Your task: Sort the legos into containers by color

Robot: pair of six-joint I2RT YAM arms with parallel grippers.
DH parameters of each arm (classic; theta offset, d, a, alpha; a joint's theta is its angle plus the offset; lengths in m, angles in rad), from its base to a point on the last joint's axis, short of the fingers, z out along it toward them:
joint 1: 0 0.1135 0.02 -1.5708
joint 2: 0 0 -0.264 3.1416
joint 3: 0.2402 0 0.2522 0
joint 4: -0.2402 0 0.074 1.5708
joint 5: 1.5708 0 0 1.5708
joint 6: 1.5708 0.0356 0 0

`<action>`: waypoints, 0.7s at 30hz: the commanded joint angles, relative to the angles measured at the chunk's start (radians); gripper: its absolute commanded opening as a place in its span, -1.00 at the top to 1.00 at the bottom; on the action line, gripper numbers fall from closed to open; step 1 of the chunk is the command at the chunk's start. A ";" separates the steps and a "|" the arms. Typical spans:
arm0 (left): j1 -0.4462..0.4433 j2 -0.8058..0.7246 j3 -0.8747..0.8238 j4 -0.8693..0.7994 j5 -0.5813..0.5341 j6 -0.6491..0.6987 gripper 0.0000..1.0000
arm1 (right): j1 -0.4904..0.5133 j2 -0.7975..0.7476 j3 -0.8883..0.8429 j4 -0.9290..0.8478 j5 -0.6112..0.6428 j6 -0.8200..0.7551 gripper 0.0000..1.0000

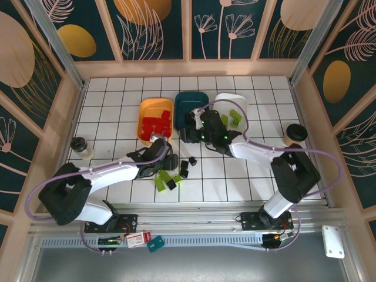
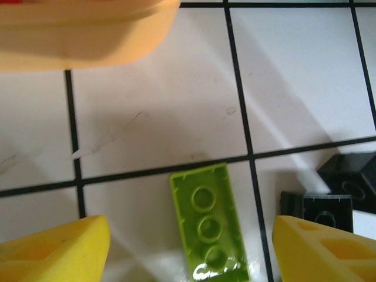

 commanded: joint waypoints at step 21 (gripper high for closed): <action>-0.010 0.173 0.086 0.053 0.009 0.055 0.45 | -0.063 -0.419 -0.317 -0.010 0.133 0.069 -0.31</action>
